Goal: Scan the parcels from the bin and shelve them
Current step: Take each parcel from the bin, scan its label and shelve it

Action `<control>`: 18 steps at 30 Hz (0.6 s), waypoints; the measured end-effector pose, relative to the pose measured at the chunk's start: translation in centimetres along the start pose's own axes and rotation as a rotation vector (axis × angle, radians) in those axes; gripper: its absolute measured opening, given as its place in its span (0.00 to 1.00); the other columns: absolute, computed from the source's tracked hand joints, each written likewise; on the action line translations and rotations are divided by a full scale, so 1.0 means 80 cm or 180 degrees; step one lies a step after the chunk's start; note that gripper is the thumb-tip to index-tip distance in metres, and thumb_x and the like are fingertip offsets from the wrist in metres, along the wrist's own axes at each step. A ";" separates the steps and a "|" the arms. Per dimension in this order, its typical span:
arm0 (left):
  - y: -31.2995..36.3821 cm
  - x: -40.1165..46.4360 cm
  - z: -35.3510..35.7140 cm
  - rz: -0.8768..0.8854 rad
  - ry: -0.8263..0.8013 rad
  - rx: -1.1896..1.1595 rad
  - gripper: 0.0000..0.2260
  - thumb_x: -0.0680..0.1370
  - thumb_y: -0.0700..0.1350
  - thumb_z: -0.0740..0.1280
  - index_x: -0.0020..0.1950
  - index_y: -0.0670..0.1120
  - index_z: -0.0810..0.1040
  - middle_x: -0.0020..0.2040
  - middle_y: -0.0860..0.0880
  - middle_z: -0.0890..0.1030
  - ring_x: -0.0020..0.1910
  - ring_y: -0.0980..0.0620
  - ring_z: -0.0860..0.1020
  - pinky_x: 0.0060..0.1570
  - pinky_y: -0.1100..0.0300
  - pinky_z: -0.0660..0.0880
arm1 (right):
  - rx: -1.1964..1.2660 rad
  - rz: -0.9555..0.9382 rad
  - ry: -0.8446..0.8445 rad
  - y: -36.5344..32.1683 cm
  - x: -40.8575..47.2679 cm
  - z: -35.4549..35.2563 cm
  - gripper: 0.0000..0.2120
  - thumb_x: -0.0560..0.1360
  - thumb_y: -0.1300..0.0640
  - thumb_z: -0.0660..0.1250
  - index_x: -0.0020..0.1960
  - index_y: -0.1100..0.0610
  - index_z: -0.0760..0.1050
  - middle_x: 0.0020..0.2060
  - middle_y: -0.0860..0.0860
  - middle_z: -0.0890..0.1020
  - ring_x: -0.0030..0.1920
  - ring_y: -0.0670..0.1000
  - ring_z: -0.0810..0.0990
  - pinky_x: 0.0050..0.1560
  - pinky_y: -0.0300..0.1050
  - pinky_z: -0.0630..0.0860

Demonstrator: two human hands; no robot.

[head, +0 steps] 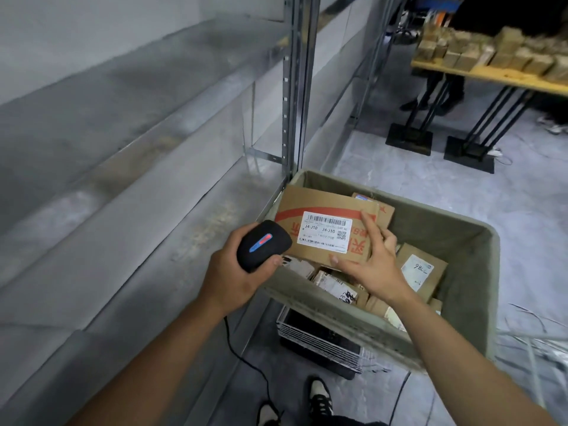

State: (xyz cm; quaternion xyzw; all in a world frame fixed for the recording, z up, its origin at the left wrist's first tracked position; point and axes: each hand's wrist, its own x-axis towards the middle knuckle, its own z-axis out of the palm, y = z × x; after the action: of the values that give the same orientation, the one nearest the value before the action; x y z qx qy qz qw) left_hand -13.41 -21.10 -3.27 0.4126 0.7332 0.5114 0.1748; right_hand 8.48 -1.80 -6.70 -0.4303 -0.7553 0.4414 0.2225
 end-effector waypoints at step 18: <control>0.083 -0.101 -0.007 -0.0345 0.1026 -0.0090 0.23 0.72 0.48 0.80 0.64 0.55 0.77 0.54 0.60 0.83 0.51 0.66 0.82 0.47 0.74 0.74 | -0.0057 -0.1328 -0.0019 -0.057 -0.027 0.001 0.53 0.67 0.47 0.81 0.79 0.32 0.50 0.77 0.48 0.48 0.72 0.47 0.56 0.74 0.49 0.55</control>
State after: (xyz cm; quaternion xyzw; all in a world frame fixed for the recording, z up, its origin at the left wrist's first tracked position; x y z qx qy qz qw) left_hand -6.16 -26.86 1.58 0.2826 0.7657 0.5710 0.0880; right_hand 7.49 -4.74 -2.73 -0.2652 -0.8326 0.3803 0.3030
